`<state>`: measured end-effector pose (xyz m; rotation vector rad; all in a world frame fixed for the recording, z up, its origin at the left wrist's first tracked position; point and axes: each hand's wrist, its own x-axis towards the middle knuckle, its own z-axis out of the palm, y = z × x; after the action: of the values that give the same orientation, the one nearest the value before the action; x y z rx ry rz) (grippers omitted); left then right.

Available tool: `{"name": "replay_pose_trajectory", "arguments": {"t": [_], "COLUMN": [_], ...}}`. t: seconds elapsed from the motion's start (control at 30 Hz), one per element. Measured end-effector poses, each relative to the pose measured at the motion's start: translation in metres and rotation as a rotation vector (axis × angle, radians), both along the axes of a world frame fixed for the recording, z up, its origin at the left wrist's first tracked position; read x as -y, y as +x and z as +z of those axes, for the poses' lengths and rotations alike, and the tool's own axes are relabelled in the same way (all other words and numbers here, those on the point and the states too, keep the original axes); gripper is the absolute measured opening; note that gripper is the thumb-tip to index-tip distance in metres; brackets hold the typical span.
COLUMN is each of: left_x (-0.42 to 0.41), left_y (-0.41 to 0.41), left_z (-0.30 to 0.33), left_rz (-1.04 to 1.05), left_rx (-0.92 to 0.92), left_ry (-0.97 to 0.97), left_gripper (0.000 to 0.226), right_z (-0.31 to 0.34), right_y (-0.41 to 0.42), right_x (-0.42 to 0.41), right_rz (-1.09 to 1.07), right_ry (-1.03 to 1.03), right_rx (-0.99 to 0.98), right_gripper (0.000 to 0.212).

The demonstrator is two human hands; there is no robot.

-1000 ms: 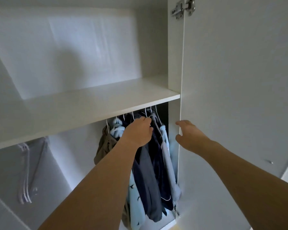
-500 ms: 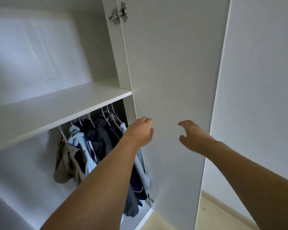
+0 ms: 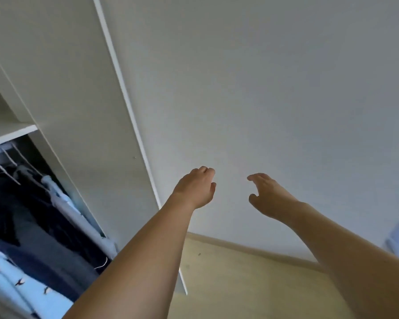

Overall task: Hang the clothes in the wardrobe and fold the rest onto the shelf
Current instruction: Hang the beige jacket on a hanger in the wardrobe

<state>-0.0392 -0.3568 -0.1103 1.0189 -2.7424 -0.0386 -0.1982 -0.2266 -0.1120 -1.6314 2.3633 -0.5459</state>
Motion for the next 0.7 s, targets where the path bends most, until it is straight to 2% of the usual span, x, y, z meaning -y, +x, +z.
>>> {"name": "replay_pose_trajectory", "arguments": {"t": [0.27,0.43,0.6,0.7], "left_x": [-0.087,-0.118,-0.176,-0.227], "left_y": [-0.130,-0.204,-0.283,-0.314], "left_z": [-0.050,-0.104,-0.133,-0.147], "left_rz": [-0.268,-0.379,-0.540,-0.646], "left_rx": [0.130,0.278,0.264,0.319], "left_ry": [0.014,0.092,0.180,0.202], "left_gripper": [0.037,0.037,0.037,0.039], "right_z": [-0.043,-0.091,-0.119,-0.126], "right_y": [-0.108,-0.159,-0.199,-0.217], "right_x": [-0.106,-0.166,-0.234,-0.285], "right_rz": [-0.207,-0.341,-0.530,-0.607], "right_ry": [0.041,0.159,0.221,0.236], "right_rx": [0.086,0.161,0.210,0.222], "right_gripper": [0.054,0.055,0.056,0.052]}}
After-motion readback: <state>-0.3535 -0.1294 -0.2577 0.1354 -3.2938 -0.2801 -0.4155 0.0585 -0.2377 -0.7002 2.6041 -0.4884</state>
